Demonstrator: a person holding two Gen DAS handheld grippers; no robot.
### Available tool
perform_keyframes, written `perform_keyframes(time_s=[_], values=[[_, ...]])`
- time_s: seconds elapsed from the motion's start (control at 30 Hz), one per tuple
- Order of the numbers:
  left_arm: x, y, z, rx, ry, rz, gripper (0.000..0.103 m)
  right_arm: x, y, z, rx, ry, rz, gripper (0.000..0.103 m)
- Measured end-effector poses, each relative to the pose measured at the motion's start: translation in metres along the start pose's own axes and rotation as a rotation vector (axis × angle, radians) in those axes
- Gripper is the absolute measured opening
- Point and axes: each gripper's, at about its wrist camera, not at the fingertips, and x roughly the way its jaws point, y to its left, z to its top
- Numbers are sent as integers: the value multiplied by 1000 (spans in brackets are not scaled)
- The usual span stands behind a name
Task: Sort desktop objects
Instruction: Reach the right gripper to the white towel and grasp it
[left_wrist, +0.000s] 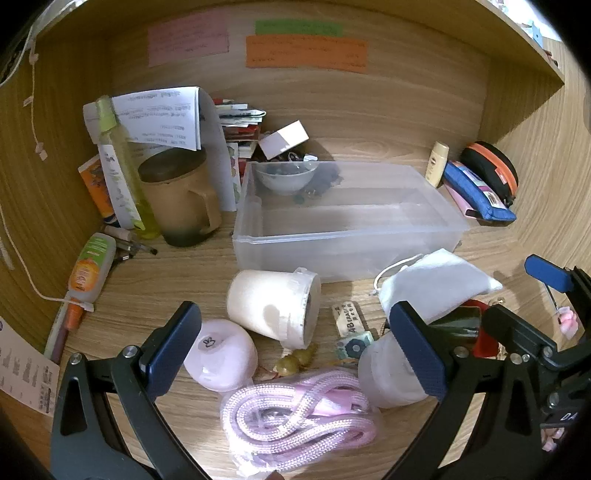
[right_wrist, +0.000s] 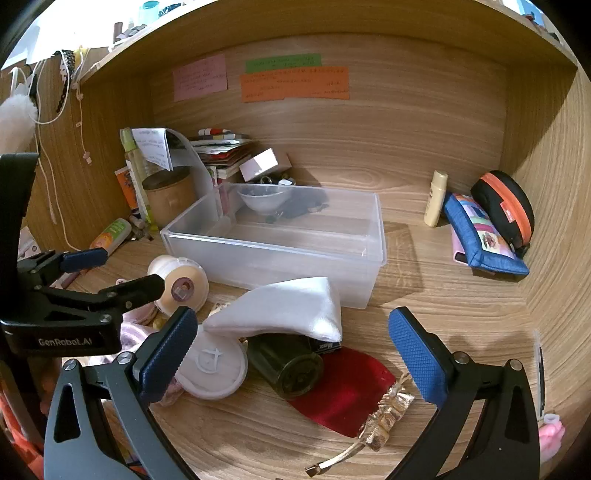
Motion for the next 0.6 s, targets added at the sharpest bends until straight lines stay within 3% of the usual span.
perform_keyframes(time_s=[0.37,0.6], values=[[-3,17,5,42,-60,21,103,2,-3,0,-5,1,-14,103],[16,36,15,81,41,-17,103,10,-9,4,-35,41,6,103]])
